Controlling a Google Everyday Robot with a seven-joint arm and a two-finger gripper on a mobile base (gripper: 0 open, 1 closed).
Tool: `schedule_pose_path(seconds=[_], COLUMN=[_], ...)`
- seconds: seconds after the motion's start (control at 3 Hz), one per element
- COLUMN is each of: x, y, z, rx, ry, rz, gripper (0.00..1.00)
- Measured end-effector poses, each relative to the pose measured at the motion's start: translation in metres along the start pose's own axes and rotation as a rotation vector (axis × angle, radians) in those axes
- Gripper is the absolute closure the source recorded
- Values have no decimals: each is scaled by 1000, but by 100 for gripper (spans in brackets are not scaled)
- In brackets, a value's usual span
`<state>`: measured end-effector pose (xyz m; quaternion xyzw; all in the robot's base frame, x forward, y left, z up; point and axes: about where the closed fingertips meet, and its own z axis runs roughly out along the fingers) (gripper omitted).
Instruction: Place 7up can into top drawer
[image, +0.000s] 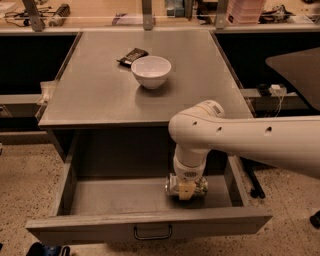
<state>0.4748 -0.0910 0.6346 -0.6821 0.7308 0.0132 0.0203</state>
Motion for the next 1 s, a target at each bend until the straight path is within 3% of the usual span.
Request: schedule_pose_path(seconds=[0.33, 1.0], x=[0, 0], y=[0, 0], z=[0, 0], rx=[0, 0], ry=[0, 0], rz=[0, 0], gripper=[4, 0])
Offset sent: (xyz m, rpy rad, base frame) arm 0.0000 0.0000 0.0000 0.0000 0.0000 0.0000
